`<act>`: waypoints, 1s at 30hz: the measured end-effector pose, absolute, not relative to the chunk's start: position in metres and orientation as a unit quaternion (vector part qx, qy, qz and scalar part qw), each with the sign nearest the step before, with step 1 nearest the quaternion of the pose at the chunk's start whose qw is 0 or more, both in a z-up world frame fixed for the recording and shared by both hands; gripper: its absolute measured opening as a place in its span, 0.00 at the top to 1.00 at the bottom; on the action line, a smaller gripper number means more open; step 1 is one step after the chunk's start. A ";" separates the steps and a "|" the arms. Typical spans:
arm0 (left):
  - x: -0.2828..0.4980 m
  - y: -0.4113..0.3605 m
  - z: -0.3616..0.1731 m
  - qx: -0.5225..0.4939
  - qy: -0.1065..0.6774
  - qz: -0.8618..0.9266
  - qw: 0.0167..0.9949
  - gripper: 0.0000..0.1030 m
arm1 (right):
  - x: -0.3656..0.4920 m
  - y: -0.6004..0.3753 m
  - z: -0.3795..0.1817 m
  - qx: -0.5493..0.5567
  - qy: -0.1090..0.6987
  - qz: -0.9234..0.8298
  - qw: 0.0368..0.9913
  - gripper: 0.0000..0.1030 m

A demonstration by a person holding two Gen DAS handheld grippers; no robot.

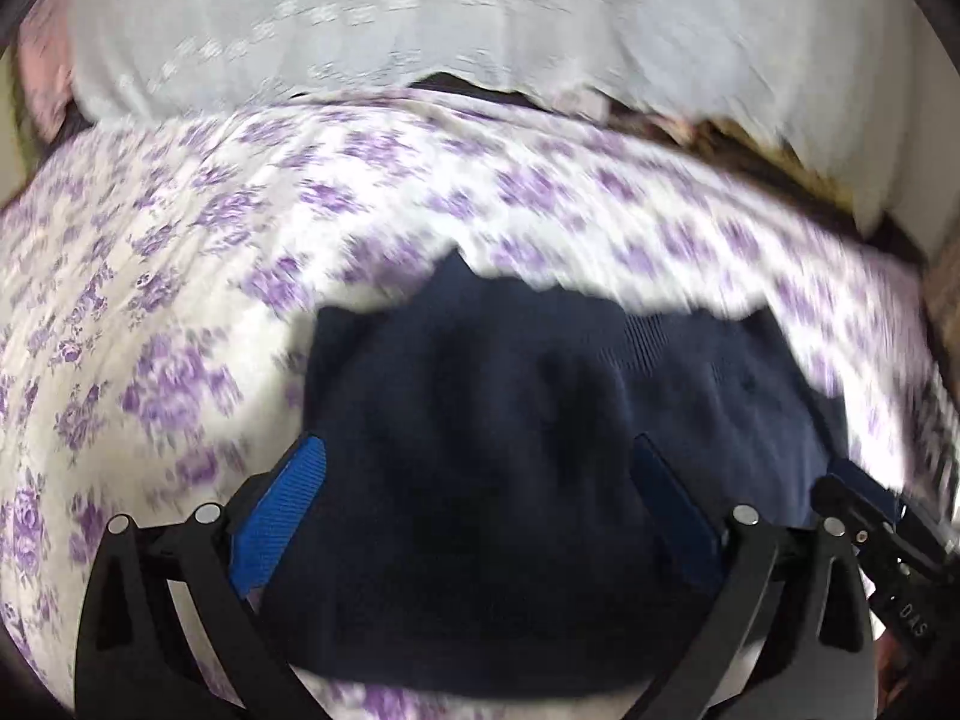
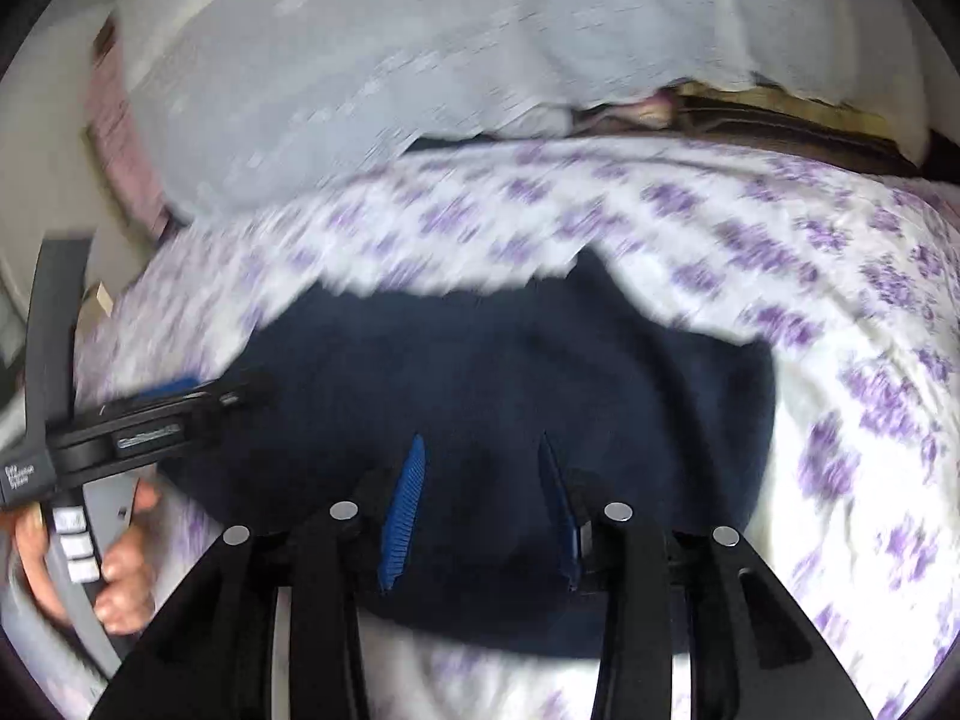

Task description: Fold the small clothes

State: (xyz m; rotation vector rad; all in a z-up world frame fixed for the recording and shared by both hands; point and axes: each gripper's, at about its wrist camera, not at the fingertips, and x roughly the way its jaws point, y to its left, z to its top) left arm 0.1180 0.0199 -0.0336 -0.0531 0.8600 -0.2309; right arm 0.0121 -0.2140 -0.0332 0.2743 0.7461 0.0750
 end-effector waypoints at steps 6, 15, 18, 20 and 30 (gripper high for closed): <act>0.167 0.018 -0.068 -0.020 0.457 -0.055 0.888 0.04 | 0.056 -0.242 -0.060 0.172 0.387 -0.017 0.906 0.62; 0.151 0.024 -0.067 -0.022 0.434 -0.068 0.898 0.05 | 0.043 -0.264 -0.065 0.224 0.370 0.003 0.901 0.62; 0.126 0.019 -0.048 -0.027 0.405 -0.099 0.909 0.05 | 0.027 -0.277 -0.046 0.241 0.337 -0.002 0.910 0.61; 0.113 0.008 -0.042 -0.016 0.396 -0.114 0.911 0.05 | 0.013 -0.288 -0.040 0.250 0.324 -0.009 0.912 0.60; 0.049 -0.038 -0.059 0.045 0.409 -0.157 0.898 0.05 | -0.056 -0.334 -0.076 0.352 0.329 -0.019 0.876 0.56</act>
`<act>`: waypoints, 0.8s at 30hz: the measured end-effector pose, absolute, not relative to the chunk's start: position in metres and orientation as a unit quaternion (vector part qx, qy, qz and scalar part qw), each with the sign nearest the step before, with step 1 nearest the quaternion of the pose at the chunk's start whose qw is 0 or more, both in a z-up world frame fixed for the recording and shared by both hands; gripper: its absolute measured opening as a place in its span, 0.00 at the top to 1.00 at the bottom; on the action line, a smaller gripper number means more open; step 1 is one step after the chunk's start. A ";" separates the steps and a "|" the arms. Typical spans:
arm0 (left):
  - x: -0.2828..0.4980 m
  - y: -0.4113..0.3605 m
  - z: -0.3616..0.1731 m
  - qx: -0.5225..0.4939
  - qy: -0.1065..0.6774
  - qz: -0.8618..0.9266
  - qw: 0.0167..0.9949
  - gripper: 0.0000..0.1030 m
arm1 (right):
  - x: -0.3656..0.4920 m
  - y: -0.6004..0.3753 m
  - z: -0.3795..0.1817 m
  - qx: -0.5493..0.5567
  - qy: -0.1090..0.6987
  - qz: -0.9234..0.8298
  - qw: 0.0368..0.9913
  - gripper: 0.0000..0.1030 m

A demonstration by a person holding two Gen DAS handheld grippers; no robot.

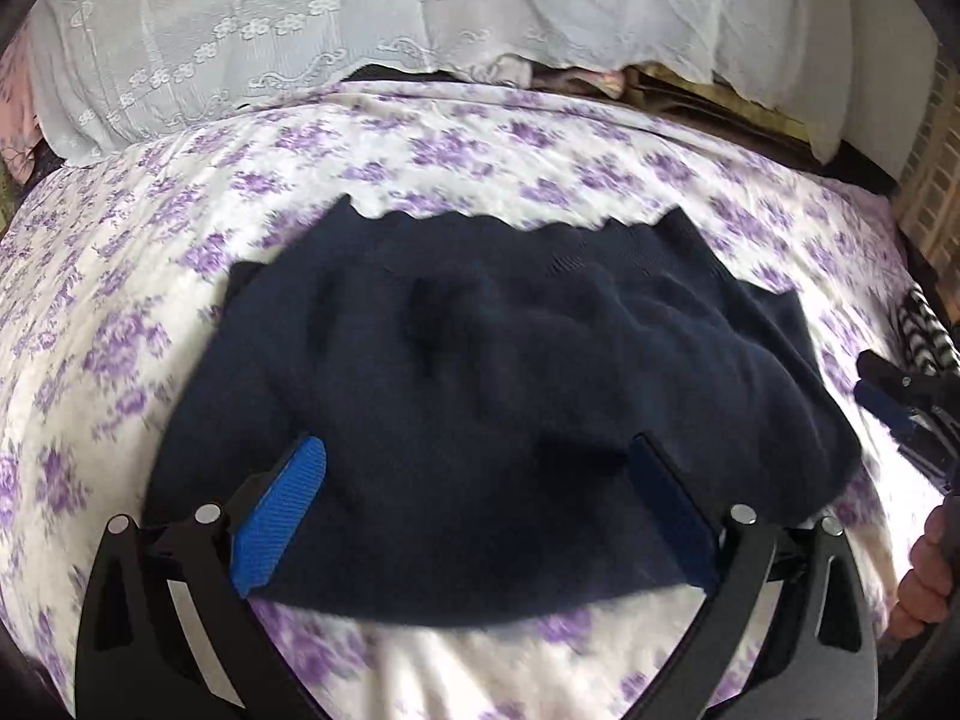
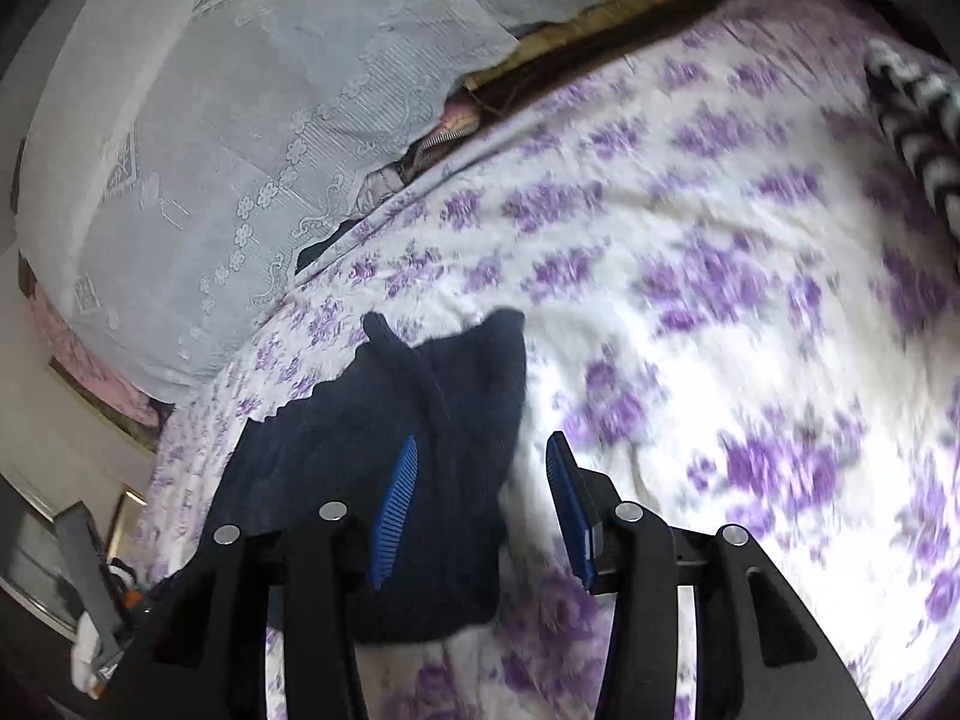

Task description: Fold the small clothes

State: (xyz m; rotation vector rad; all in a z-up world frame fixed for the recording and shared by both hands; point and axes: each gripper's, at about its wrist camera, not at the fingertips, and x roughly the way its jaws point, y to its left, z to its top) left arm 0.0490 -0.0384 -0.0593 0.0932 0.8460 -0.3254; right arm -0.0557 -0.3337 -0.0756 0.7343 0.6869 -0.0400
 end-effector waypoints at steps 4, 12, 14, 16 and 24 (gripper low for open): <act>0.036 -0.051 -0.067 0.079 0.403 -0.153 0.899 0.05 | -0.045 -0.328 -0.087 0.360 0.349 0.008 0.865 0.54; 0.040 -0.053 -0.067 0.078 0.401 -0.149 0.901 0.04 | -0.027 -0.334 -0.101 0.392 0.361 0.031 0.845 0.54; 0.043 -0.053 -0.057 0.071 0.394 -0.144 0.905 0.04 | -0.017 -0.333 -0.102 0.391 0.361 0.039 0.846 0.54; 0.052 -0.056 -0.048 0.058 0.396 -0.145 0.905 0.04 | -0.007 -0.331 -0.104 0.391 0.360 0.049 0.846 0.54; 0.071 -0.081 -0.080 0.089 0.414 -0.132 0.896 0.04 | 0.014 -0.333 -0.109 0.389 0.363 0.066 0.844 0.65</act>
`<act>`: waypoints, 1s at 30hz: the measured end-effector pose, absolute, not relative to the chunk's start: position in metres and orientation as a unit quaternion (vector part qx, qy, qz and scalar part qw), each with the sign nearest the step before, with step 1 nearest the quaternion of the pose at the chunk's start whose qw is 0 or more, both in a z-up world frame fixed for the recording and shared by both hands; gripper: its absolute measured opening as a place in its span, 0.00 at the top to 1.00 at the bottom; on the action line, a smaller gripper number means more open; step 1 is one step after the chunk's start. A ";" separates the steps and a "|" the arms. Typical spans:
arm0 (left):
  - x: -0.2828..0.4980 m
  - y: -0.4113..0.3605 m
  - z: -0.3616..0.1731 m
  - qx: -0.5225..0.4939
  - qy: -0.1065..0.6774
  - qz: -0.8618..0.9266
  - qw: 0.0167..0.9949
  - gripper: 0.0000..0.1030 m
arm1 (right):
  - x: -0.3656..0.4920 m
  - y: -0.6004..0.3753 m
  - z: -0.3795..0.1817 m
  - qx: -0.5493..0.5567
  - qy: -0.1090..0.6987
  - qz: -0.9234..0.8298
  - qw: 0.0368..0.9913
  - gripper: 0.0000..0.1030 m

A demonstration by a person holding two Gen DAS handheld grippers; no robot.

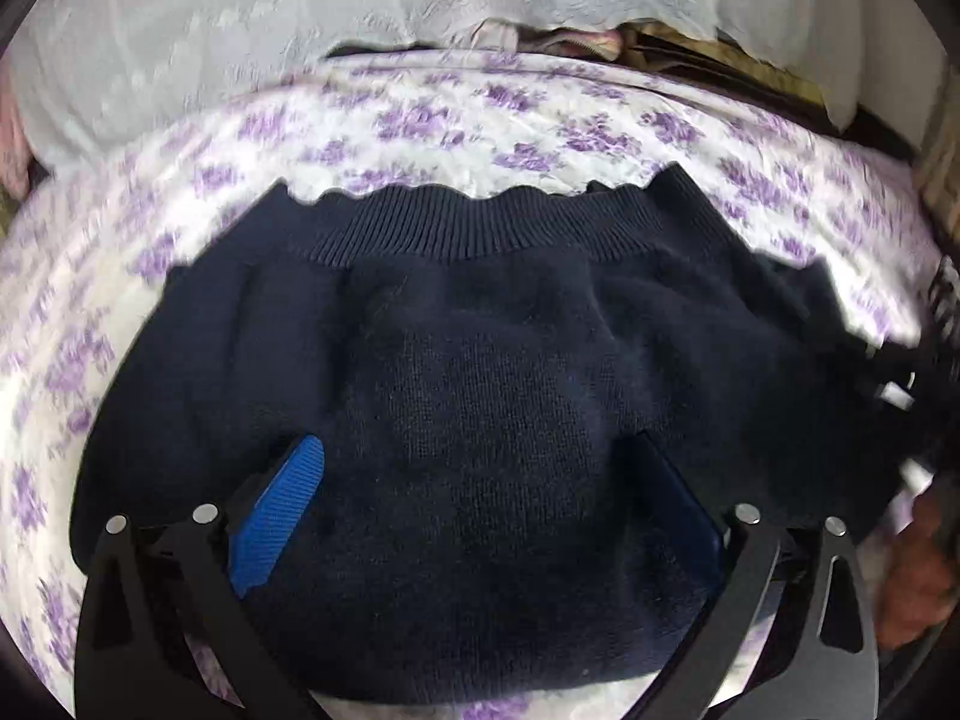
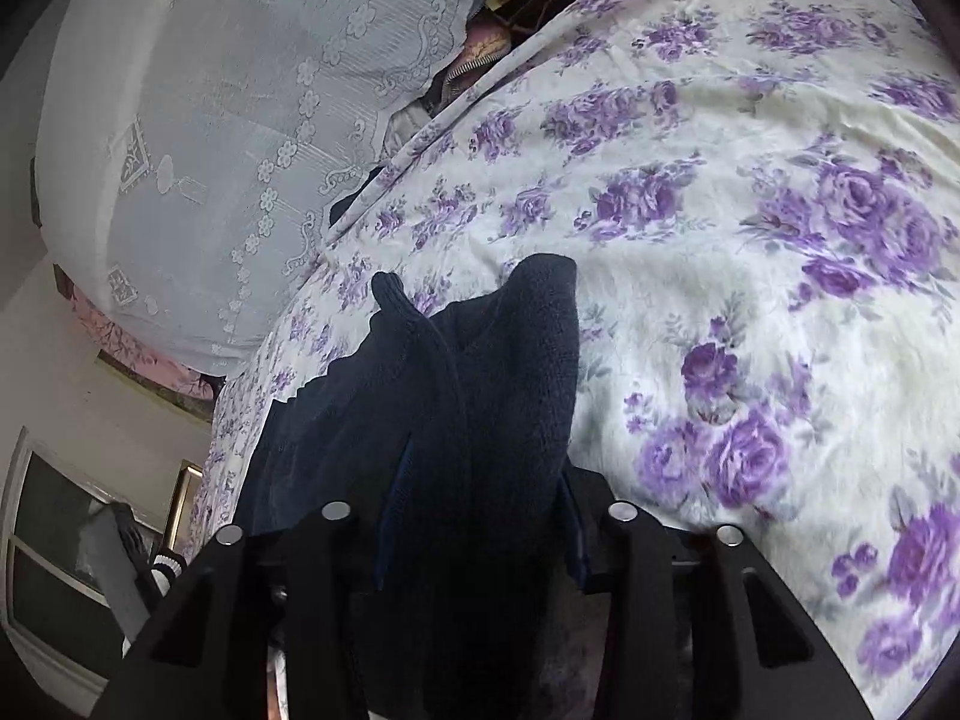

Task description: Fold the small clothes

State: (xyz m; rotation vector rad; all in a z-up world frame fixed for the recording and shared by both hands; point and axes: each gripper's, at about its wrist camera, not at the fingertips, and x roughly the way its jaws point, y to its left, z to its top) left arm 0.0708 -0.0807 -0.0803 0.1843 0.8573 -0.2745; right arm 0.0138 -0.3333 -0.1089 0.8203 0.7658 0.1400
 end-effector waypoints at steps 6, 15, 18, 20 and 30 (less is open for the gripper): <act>0.069 -0.076 -0.078 0.078 0.413 -0.143 0.896 0.05 | 0.011 -0.326 -0.103 0.371 0.357 0.070 0.854 0.78; 0.069 -0.079 -0.076 0.085 0.406 -0.152 0.897 0.10 | 0.011 -0.316 -0.100 0.341 0.357 0.064 0.867 0.80; 0.068 -0.075 -0.072 0.078 0.403 -0.158 0.898 0.21 | 0.005 -0.316 -0.094 0.340 0.344 0.057 0.873 0.84; 0.069 -0.070 -0.070 0.071 0.404 -0.165 0.897 0.25 | 0.002 -0.312 -0.088 0.333 0.340 0.048 0.878 0.85; 0.075 -0.047 -0.055 0.032 0.391 -0.180 0.902 0.30 | 0.005 -0.290 -0.045 0.304 0.333 0.024 0.892 0.86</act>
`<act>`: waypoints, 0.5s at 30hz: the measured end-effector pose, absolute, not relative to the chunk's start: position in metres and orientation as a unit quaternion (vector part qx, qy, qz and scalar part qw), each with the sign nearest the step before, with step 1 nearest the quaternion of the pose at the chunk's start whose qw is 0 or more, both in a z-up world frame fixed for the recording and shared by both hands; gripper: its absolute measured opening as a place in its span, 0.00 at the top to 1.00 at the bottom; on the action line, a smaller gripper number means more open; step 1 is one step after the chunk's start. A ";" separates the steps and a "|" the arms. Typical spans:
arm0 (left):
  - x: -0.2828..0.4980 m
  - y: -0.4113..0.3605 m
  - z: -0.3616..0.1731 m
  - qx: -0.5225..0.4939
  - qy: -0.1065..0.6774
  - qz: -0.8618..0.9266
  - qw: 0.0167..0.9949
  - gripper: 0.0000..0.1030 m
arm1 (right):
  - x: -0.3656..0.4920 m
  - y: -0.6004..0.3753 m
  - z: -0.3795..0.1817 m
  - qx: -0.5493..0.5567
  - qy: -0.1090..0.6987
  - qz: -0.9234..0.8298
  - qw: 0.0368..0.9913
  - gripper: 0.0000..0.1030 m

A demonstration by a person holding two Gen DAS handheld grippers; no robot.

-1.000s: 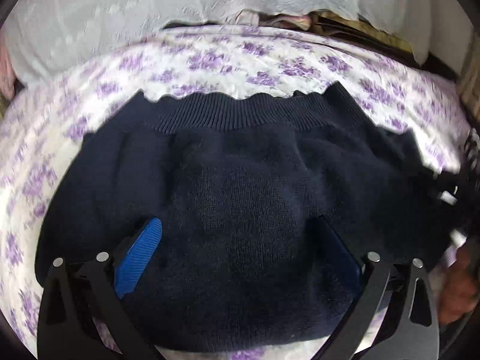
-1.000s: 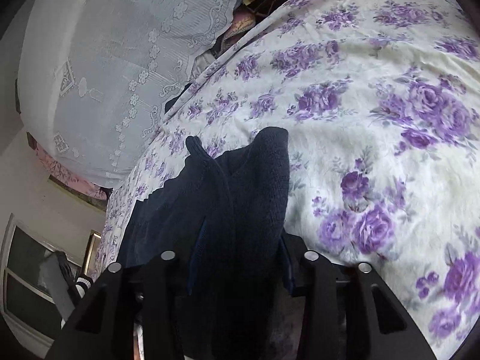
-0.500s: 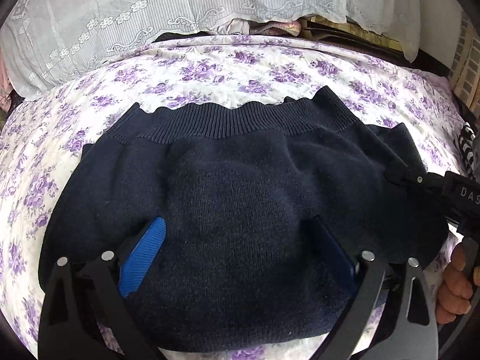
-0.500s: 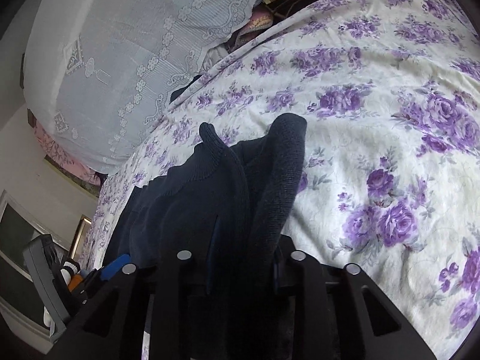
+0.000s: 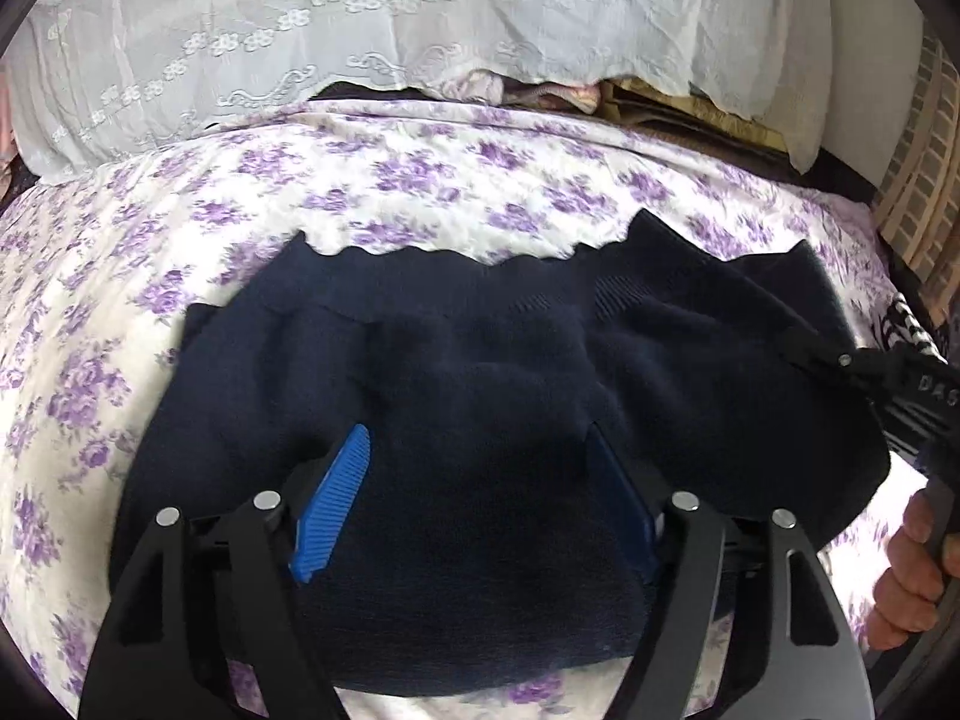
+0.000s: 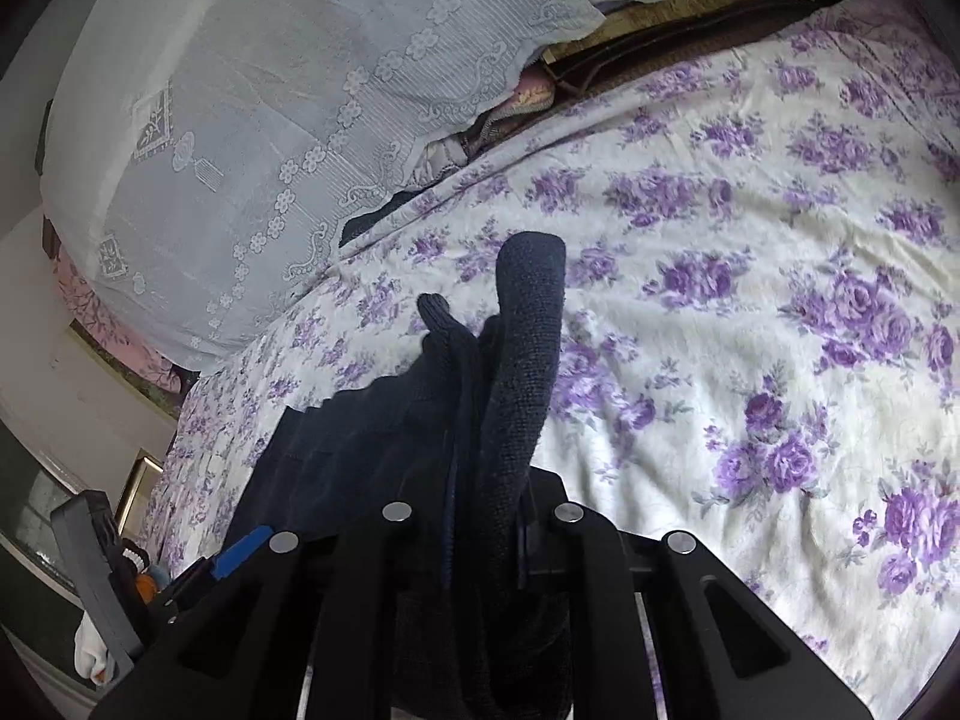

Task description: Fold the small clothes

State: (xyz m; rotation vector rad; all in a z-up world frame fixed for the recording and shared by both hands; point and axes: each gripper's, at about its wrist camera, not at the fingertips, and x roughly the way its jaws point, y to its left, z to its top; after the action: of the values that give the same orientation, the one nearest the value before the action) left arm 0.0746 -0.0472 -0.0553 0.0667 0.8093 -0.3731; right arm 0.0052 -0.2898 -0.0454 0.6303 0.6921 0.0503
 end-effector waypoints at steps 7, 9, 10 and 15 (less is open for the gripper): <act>0.103 -0.029 -0.056 0.002 0.408 -0.174 0.896 0.31 | 0.006 -0.246 -0.008 0.244 0.328 0.030 0.912 0.86; 0.107 -0.029 -0.055 -0.008 0.413 -0.185 0.892 0.31 | 0.008 -0.238 -0.001 0.235 0.329 0.032 0.914 0.86; 0.108 -0.030 -0.054 -0.011 0.413 -0.191 0.891 0.31 | 0.009 -0.232 0.003 0.231 0.330 0.034 0.915 0.86; 0.126 -0.032 -0.047 -0.026 0.408 -0.199 0.891 0.31 | 0.015 -0.205 0.017 0.209 0.336 0.041 0.917 0.86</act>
State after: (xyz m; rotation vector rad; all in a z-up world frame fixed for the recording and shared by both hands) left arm 0.1263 -0.0317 -0.0471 -0.0532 0.8470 -0.4142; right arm 0.0151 -0.2047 0.0168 0.4292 0.6920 0.0845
